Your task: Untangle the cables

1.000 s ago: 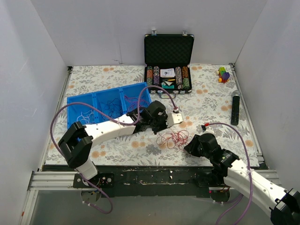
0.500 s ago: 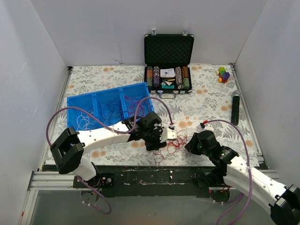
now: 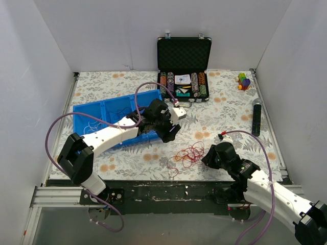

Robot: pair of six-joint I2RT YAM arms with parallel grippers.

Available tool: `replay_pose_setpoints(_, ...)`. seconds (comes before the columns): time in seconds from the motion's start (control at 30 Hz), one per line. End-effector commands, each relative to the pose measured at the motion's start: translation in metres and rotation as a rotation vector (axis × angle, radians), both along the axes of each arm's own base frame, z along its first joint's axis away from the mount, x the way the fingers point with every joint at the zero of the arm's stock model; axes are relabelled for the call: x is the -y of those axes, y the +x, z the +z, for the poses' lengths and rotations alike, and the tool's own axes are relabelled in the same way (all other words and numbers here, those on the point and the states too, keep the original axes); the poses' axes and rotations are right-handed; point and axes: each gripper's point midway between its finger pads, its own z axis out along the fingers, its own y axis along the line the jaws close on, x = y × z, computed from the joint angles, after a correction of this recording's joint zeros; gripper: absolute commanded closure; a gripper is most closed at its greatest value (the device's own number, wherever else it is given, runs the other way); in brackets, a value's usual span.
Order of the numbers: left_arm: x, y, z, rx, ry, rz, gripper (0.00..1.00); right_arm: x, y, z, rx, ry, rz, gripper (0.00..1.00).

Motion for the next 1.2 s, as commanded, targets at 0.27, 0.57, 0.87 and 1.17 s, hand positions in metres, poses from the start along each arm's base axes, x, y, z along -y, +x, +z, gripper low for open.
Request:
replay_pose_setpoints(0.27, 0.011, -0.058, -0.027, -0.269, -0.009, -0.032, 0.36, 0.002, 0.006, 0.004, 0.034, -0.007, -0.014, 0.69)
replay_pose_setpoints(0.57, 0.014, -0.044, -0.041, -0.27, 0.014, 0.075, 0.35, 0.001, 0.008, 0.005, 0.039, -0.002, -0.015, 0.69)
replay_pose_setpoints(0.87, 0.009, -0.036, -0.053, -0.255, 0.042, 0.153, 0.42, 0.001, 0.009, 0.005, 0.044, 0.0, -0.017, 0.69)
replay_pose_setpoints(1.17, 0.007, -0.039, -0.055, -0.251, 0.055, 0.122, 0.81, -0.001, 0.01, 0.005, 0.046, 0.003, -0.018, 0.69)
